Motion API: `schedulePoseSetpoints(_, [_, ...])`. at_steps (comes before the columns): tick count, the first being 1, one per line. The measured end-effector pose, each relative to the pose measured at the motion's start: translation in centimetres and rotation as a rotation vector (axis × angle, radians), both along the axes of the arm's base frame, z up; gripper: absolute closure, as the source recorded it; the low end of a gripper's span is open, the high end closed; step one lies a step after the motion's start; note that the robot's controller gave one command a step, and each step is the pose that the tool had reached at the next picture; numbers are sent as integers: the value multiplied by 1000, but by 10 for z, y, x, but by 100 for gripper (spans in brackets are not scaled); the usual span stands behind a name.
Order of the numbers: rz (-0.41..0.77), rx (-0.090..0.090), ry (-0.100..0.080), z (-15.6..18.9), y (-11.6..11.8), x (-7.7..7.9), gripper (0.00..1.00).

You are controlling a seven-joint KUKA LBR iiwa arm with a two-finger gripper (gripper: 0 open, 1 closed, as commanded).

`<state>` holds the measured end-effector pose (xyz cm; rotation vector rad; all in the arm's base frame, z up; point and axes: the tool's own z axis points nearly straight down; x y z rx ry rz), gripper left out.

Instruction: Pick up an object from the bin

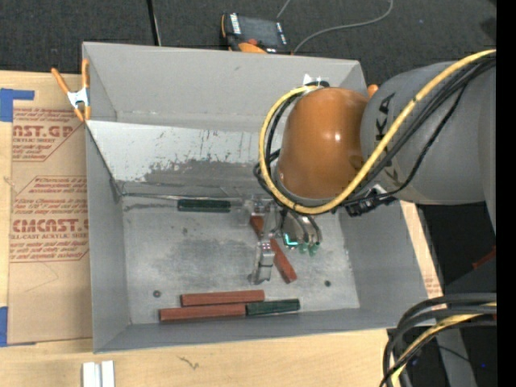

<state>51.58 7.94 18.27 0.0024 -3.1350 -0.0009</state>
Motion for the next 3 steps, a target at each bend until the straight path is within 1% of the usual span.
schedulePoseSetpoints(1, [46, -2, 2, -107, -37, -27, 0])
schedulePoseSetpoints(2, [6, -1, -5, -113, -81, -28, 0])
schedulePoseSetpoints(3, [-22, -3, -12, -68, -130, -13, 0])
